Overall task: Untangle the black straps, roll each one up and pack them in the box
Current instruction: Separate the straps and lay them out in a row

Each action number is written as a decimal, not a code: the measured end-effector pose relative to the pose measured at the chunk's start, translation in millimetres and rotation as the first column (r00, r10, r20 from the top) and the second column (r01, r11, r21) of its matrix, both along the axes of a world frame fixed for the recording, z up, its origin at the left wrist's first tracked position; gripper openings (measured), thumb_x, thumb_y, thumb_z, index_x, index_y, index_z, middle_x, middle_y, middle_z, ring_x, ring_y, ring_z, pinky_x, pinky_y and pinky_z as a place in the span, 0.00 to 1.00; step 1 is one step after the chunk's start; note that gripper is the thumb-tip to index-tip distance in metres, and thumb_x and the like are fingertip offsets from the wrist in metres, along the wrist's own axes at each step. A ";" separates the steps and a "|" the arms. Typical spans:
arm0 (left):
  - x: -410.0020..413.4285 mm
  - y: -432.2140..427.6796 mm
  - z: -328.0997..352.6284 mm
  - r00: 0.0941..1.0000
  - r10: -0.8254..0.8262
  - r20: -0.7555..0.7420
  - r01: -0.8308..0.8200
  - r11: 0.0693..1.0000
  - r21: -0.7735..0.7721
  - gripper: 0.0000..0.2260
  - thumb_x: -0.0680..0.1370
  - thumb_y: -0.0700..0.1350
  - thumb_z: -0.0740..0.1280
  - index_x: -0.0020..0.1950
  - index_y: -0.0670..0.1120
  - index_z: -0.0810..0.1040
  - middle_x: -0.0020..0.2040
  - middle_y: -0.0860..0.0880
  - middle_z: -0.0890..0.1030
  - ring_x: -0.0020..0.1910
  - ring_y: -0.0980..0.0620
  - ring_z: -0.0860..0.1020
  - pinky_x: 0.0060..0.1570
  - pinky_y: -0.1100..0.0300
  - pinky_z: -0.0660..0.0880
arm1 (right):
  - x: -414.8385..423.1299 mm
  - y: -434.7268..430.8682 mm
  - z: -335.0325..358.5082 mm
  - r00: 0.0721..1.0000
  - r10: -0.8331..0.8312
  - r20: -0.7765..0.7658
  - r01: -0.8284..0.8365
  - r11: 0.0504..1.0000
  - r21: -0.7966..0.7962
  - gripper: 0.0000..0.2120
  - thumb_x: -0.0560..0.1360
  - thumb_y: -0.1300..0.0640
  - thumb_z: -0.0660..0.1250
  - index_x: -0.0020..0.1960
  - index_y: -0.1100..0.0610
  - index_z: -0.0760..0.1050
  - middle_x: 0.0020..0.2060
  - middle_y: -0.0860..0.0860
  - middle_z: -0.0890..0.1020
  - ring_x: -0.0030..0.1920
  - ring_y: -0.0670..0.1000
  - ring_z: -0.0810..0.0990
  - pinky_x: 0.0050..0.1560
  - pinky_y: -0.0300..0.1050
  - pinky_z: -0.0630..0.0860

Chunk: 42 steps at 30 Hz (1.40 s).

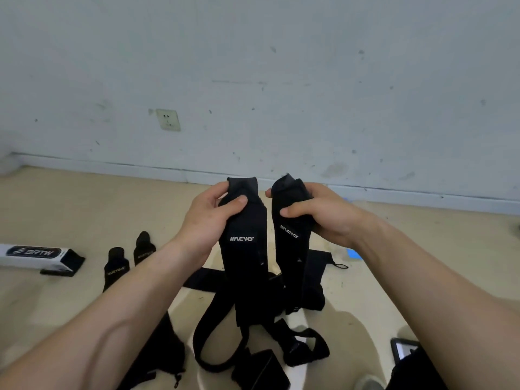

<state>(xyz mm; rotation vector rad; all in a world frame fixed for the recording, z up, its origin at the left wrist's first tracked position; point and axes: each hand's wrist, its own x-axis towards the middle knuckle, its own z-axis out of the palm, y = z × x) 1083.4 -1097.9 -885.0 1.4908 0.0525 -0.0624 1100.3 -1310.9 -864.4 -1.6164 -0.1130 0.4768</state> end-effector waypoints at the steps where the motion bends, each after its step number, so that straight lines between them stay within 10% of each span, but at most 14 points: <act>1: -1.0 -1.7 -0.3 1.000 -0.002 0.003 0.002 1.000 0.002 0.10 0.81 0.35 0.67 0.61 0.44 0.82 0.56 0.41 0.86 0.58 0.40 0.84 0.60 0.48 0.80 | -0.1 2.2 0.7 1.000 0.008 -0.006 -0.007 1.000 0.028 0.16 0.77 0.70 0.65 0.59 0.56 0.81 0.50 0.55 0.85 0.50 0.52 0.83 0.54 0.45 0.78; 12: -13.9 -14.6 -2.8 0.992 0.011 0.128 -0.017 0.999 0.043 0.10 0.78 0.38 0.73 0.60 0.44 0.82 0.52 0.45 0.87 0.52 0.47 0.86 0.52 0.55 0.83 | -5.1 23.7 -6.3 0.950 -0.079 0.303 0.066 0.996 0.053 0.12 0.76 0.67 0.71 0.56 0.54 0.81 0.47 0.52 0.84 0.49 0.48 0.83 0.56 0.45 0.80; 22: -16.2 -13.2 0.7 0.994 -0.069 0.082 0.059 0.991 0.120 0.07 0.78 0.37 0.74 0.55 0.43 0.83 0.49 0.46 0.88 0.50 0.47 0.86 0.51 0.55 0.82 | -12.6 22.4 0.3 0.996 -0.043 0.083 0.016 0.953 0.302 0.03 0.81 0.62 0.65 0.53 0.61 0.77 0.43 0.54 0.82 0.44 0.51 0.82 0.45 0.40 0.80; 26: -15.6 -8.4 7.1 0.992 -0.116 0.053 0.112 0.991 0.067 0.03 0.78 0.37 0.72 0.50 0.43 0.82 0.44 0.48 0.87 0.44 0.51 0.85 0.44 0.60 0.80 | -8.2 12.4 6.4 0.990 0.058 -0.129 0.020 0.847 0.530 0.15 0.80 0.59 0.52 0.48 0.63 0.77 0.45 0.58 0.81 0.44 0.56 0.80 0.43 0.45 0.80; 42: -17.8 6.4 12.9 0.977 -0.215 -0.006 0.215 0.973 0.081 0.04 0.78 0.36 0.71 0.51 0.43 0.82 0.45 0.48 0.87 0.45 0.51 0.85 0.43 0.62 0.80 | -4.4 -2.6 7.7 0.998 0.053 -0.033 -0.040 0.948 0.315 0.06 0.79 0.63 0.65 0.44 0.58 0.75 0.37 0.53 0.80 0.37 0.51 0.80 0.41 0.46 0.81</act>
